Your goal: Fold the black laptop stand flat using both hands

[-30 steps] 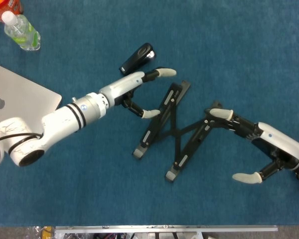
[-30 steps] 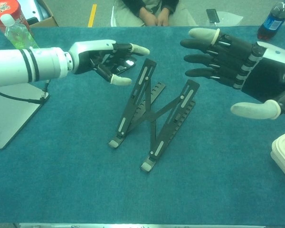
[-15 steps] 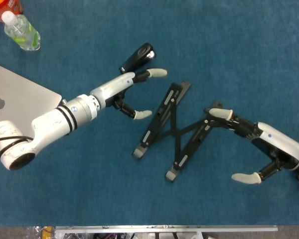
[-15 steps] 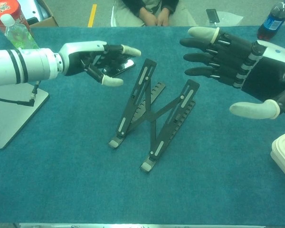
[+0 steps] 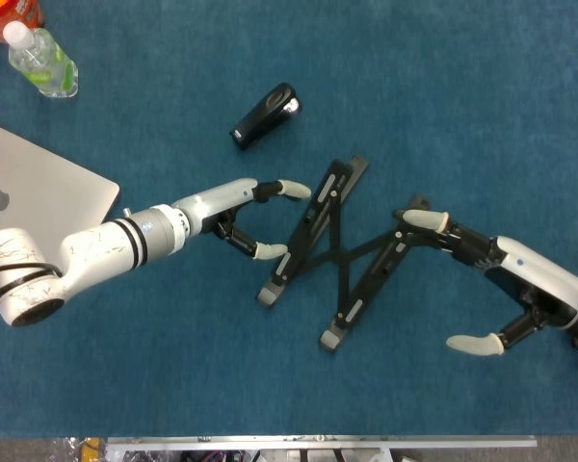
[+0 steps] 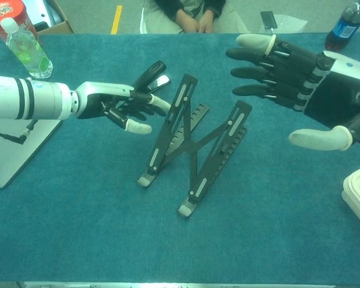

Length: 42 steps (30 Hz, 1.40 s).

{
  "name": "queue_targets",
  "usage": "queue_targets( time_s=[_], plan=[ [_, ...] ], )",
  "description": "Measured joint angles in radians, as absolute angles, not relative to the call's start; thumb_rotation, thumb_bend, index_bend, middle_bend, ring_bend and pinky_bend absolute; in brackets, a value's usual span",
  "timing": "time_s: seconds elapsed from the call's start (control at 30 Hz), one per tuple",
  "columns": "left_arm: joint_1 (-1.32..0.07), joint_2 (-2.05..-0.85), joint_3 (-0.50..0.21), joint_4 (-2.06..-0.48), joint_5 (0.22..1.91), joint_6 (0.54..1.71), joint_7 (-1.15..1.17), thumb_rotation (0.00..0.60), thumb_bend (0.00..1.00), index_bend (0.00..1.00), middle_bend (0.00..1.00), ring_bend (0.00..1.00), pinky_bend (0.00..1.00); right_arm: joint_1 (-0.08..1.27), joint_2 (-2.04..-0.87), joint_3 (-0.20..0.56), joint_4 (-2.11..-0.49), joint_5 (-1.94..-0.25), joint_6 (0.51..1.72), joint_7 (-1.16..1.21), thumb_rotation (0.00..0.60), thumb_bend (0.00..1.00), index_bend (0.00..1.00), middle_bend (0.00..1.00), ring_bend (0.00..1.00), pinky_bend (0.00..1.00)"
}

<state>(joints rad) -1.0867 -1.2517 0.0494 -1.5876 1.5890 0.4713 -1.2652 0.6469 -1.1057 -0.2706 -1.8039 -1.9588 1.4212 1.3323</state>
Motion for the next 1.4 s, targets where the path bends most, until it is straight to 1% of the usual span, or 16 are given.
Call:
queue_targets(
  time_s=[0.17, 0.3, 0.33, 0.6, 0.77, 0.87, 1.03, 1.17, 1.2, 1.4],
  plan=[
    [-1.102, -1.258, 0.066, -1.58, 1.608, 0.467, -1.303, 0.473, 0.29, 0.1, 0.15, 0.05, 0.03, 0.647, -1.107, -0.269, -1.801, -1.957, 1.422, 1.336, 0.6, 0.19, 0.0, 0.01, 0.0, 0.08],
    [-1.121, -1.261, 0.088, -1.575, 1.633, 0.467, -1.338, 0.408, 0.29, 0.1, 0.19, 0.1, 0.09, 0.647, -1.106, -0.268, -1.801, -1.957, 1.422, 1.336, 0.6, 0.19, 0.0, 0.01, 0.0, 0.08],
    [-1.126, -1.261, 0.093, -1.574, 1.637, 0.466, -1.343, 0.401, 0.29, 0.1, 0.19, 0.1, 0.09, 0.646, -1.106, -0.268, -1.801, -1.957, 1.423, 1.336, 0.6, 0.19, 0.0, 0.01, 0.0, 0.08],
    [-1.158, -1.267, 0.132, -1.568, 1.661, 0.471, -1.382, 0.369, 0.29, 0.1, 0.22, 0.15, 0.1, 0.643, -1.105, -0.267, -1.801, -1.957, 1.426, 1.337, 0.6, 0.19, 0.0, 0.01, 0.0, 0.08],
    [-1.172, -1.266, 0.151, -1.567, 1.67, 0.483, -1.4, 0.365, 0.29, 0.1, 0.24, 0.19, 0.14, 0.642, -1.105, -0.267, -1.802, -1.958, 1.427, 1.337, 0.6, 0.19, 0.0, 0.01, 0.0, 0.08],
    [-1.178, -1.262, 0.162, -1.568, 1.674, 0.491, -1.408, 0.366, 0.29, 0.1, 0.24, 0.19, 0.15, 0.642, -1.105, -0.266, -1.802, -1.959, 1.427, 1.337, 0.6, 0.19, 0.0, 0.01, 0.0, 0.08],
    [-1.179, -1.257, 0.166, -1.562, 1.668, 0.52, -1.403, 0.367, 0.29, 0.09, 0.22, 0.15, 0.15, 0.643, -1.105, -0.267, -1.802, -1.961, 1.428, 1.339, 0.6, 0.19, 0.0, 0.01, 0.0, 0.08],
    [-1.178, -1.252, 0.161, -1.557, 1.653, 0.535, -1.383, 0.365, 0.29, 0.09, 0.16, 0.05, 0.12, 0.642, -1.103, -0.266, -1.806, -1.962, 1.428, 1.335, 0.6, 0.19, 0.0, 0.01, 0.0, 0.08],
    [-1.177, -1.252, 0.161, -1.557, 1.649, 0.536, -1.381, 0.364, 0.29, 0.09, 0.15, 0.04, 0.11, 0.642, -1.102, -0.266, -1.808, -1.961, 1.428, 1.333, 0.6, 0.19, 0.0, 0.01, 0.0, 0.08],
    [-1.172, -1.261, 0.159, -1.559, 1.634, 0.547, -1.395, 0.364, 0.29, 0.09, 0.14, 0.04, 0.11, 0.64, -1.1, -0.267, -1.81, -1.958, 1.428, 1.332, 0.6, 0.19, 0.0, 0.01, 0.0, 0.08]
  ],
)
